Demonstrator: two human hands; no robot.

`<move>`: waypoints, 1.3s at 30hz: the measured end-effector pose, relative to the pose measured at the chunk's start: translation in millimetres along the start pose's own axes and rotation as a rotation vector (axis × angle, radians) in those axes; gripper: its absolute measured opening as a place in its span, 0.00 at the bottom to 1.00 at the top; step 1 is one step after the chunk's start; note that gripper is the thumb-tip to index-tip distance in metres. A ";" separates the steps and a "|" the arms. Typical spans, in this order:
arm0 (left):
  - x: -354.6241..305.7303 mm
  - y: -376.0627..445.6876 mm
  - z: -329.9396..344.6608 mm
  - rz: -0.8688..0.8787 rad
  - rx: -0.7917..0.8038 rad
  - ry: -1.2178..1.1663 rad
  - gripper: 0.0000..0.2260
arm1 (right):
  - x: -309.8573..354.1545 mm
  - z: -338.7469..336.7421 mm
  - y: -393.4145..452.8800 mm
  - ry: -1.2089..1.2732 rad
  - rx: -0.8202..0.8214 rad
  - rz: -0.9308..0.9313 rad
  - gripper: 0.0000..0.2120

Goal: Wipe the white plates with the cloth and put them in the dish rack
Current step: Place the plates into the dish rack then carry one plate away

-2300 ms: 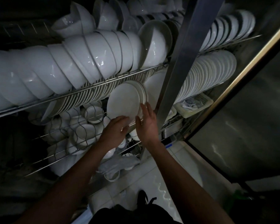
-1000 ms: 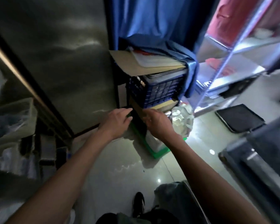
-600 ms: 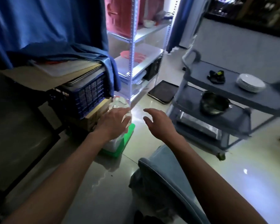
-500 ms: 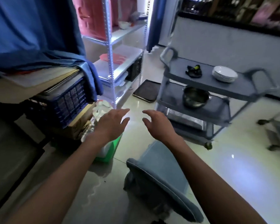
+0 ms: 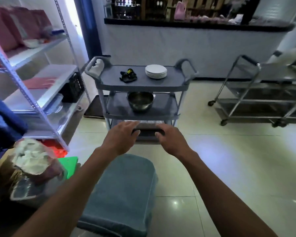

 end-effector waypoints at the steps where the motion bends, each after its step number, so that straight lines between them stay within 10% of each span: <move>1: -21.7 13.1 10.6 0.018 0.013 0.009 0.19 | -23.1 -13.9 -1.0 0.003 -0.009 0.020 0.18; 15: -236.7 154.2 119.1 0.313 0.177 0.193 0.18 | -257.3 -127.7 5.0 -0.169 0.009 0.226 0.21; 39: -139.0 456.7 157.1 0.174 0.260 0.198 0.21 | -314.3 -144.6 321.1 -0.578 0.141 0.013 0.18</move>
Point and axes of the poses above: each hand's wrist, its own y-axis towards the middle knuckle, its own z-axis out of the palm, x = y × z, the point moved 7 cm from there along y, towards the middle knuckle, and after that the axes turned 6 degrees about x, right-handed, at the moved point
